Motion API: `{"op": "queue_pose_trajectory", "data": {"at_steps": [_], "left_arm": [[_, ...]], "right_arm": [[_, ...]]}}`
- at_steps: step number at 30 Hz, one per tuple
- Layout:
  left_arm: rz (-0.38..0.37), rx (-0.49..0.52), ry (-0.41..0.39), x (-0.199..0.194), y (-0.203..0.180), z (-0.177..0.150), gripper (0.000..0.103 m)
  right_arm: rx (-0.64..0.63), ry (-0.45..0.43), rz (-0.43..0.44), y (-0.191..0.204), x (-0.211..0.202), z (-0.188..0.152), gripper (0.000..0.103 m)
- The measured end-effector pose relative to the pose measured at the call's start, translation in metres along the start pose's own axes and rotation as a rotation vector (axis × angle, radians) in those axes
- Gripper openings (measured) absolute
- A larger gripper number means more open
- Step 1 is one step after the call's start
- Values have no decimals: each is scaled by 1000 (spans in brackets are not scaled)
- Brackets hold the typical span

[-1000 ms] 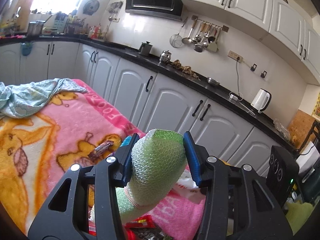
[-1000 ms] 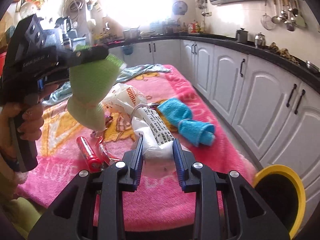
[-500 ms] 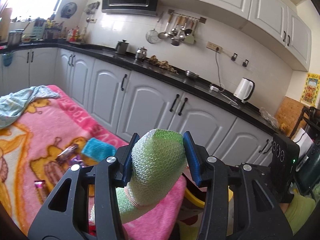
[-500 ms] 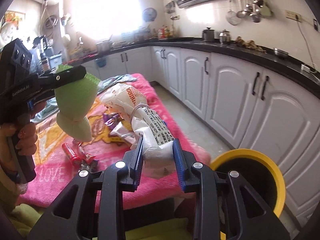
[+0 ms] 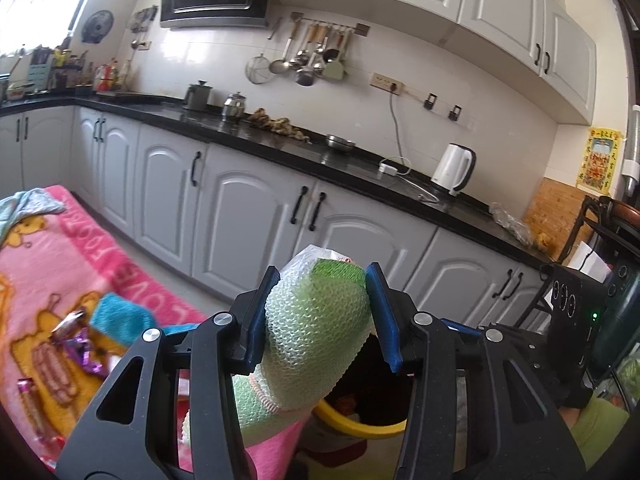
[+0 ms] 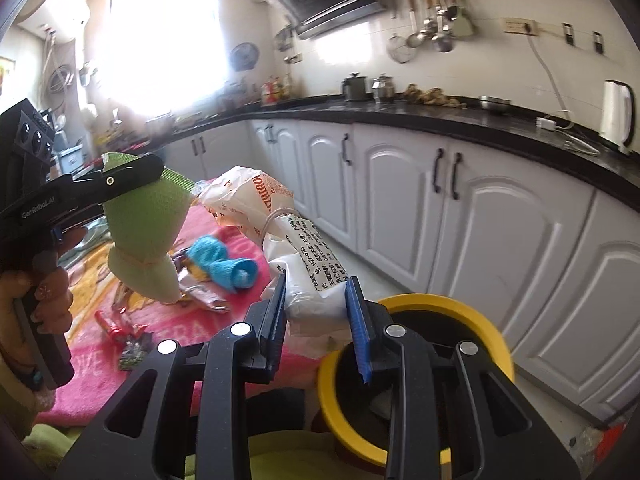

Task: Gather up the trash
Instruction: 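Carry both items over the yellow bin and open both tools to drop them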

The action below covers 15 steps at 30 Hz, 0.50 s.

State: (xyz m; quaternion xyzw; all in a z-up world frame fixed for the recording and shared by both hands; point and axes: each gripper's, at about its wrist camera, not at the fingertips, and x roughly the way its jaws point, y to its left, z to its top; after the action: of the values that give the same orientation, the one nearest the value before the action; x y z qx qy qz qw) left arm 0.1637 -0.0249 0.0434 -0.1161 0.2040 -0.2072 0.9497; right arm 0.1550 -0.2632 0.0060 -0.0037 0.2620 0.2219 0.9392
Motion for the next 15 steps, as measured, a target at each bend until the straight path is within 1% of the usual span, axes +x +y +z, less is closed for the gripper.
{"op": "queue_pose_trajectory", "data": {"at_steps": [8,15], "left_arm": [[-46,32,10,29,-34,2,37],[-75,42,29,56,-54,2,37]], "right_arm": [[78,-33,-68,-36,-20,-9,27],[130,-47,-133,-65,-30,-18,27]]}}
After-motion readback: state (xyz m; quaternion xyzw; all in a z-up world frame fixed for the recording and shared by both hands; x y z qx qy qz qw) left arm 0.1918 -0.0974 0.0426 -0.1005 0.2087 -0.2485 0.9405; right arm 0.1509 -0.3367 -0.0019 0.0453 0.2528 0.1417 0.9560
